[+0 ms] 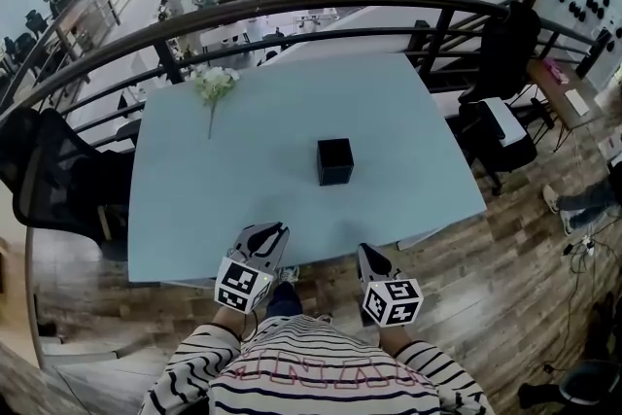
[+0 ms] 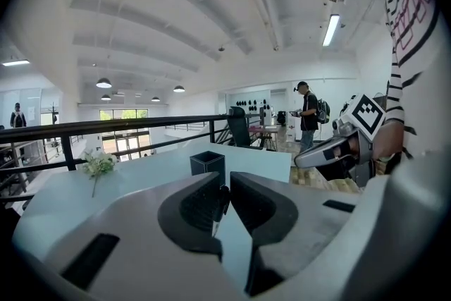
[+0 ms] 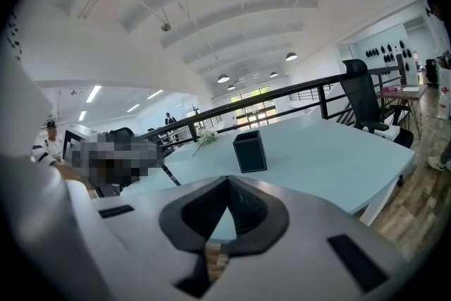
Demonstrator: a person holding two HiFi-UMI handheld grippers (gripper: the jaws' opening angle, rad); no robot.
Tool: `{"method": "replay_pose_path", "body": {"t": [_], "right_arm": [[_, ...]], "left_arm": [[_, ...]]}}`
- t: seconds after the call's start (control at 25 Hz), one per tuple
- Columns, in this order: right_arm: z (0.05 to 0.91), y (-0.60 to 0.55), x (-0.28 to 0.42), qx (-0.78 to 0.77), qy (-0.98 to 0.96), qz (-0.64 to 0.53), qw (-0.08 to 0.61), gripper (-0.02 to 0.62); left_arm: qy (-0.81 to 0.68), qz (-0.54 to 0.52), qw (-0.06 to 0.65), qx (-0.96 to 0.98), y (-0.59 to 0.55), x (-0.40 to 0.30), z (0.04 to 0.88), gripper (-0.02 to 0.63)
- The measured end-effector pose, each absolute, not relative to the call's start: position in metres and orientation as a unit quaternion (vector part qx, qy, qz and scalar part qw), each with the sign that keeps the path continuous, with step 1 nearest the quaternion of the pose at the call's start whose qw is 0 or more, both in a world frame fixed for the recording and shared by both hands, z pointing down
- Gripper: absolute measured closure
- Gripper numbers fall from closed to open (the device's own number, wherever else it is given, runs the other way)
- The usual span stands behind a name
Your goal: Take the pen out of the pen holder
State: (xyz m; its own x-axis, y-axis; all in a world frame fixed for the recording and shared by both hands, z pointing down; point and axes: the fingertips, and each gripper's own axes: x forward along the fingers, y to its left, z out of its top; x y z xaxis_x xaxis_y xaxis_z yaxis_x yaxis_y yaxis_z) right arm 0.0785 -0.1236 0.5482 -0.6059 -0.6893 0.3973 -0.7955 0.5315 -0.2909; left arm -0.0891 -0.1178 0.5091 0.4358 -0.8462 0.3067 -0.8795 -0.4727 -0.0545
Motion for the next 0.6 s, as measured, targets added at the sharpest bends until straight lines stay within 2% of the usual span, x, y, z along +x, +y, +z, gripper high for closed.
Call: {"method": "replay_pose_path", "body": {"t": [0.6], "right_arm": [[0.547, -0.135, 0.074, 0.426, -0.869, 0.223, 0.120, 0.569]], "left_arm": [[-0.501, 0.149, 0.063, 0.850, -0.129, -0.091, 0.514, 0.543]]}}
